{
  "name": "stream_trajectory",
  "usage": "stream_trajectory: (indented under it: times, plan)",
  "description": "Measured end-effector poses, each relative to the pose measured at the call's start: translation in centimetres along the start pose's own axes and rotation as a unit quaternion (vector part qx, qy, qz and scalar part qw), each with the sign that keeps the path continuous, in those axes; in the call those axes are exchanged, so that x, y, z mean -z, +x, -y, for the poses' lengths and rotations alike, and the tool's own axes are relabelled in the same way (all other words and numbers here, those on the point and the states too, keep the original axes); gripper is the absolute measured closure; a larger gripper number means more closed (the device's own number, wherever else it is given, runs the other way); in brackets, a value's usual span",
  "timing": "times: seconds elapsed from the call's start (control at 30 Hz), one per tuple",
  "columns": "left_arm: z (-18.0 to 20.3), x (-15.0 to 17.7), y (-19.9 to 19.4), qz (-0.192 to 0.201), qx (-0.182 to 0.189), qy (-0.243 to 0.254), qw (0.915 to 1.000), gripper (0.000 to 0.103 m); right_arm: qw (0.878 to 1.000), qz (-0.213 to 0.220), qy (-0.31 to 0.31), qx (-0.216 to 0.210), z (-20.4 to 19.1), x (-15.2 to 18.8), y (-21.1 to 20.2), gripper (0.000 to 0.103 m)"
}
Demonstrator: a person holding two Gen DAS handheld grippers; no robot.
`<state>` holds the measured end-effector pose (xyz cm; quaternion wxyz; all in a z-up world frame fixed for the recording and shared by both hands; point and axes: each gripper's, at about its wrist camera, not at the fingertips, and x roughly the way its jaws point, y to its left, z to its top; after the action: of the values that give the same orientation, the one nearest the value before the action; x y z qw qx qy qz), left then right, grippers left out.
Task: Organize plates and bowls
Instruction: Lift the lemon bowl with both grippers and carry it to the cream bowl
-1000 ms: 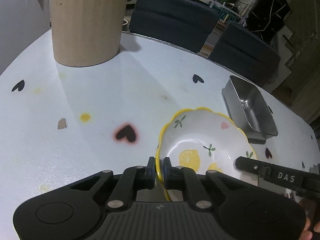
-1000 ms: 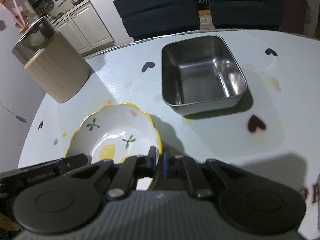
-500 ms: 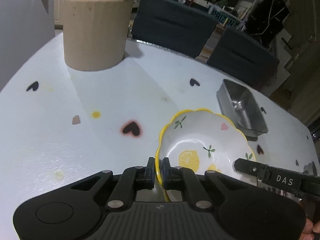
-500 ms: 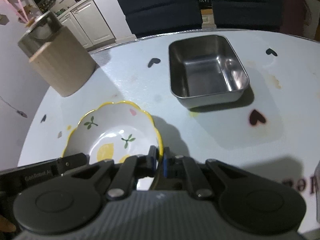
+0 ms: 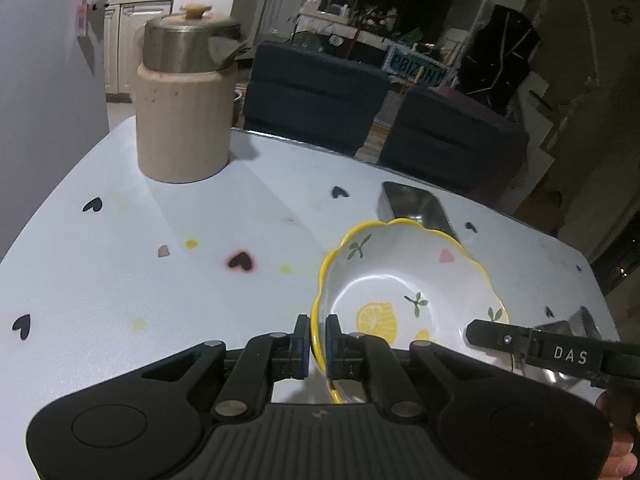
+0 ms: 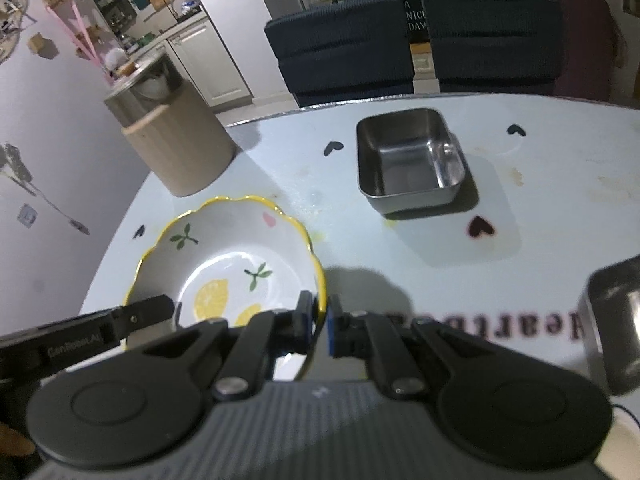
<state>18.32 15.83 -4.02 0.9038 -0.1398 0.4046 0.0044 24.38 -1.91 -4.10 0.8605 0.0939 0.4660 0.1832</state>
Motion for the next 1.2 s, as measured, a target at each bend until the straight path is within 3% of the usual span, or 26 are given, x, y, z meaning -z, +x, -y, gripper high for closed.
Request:
stream_trajectory:
  times: [0.27,0.67,1.2]
  plan:
    - [3.6,2.5,-3.1,0.013,0.023,0.01,0.9996,0.095,1.0,0.022,-0.001,-0.003,2.0,2.3,-5.6,0.095]
    - [10.8,6.6,-4.4,0.016,0.066,0.035,0.9971,0.095,0.998,0.054,0.018,0.019,7.7,6.5,-13.0,0.095]
    - [17.2,10.9,-2.4,-0.007,0.098,0.071,0.9926,0.096,0.994,0.076,0.069,0.043,14.8,12.1,-16.9,0.094]
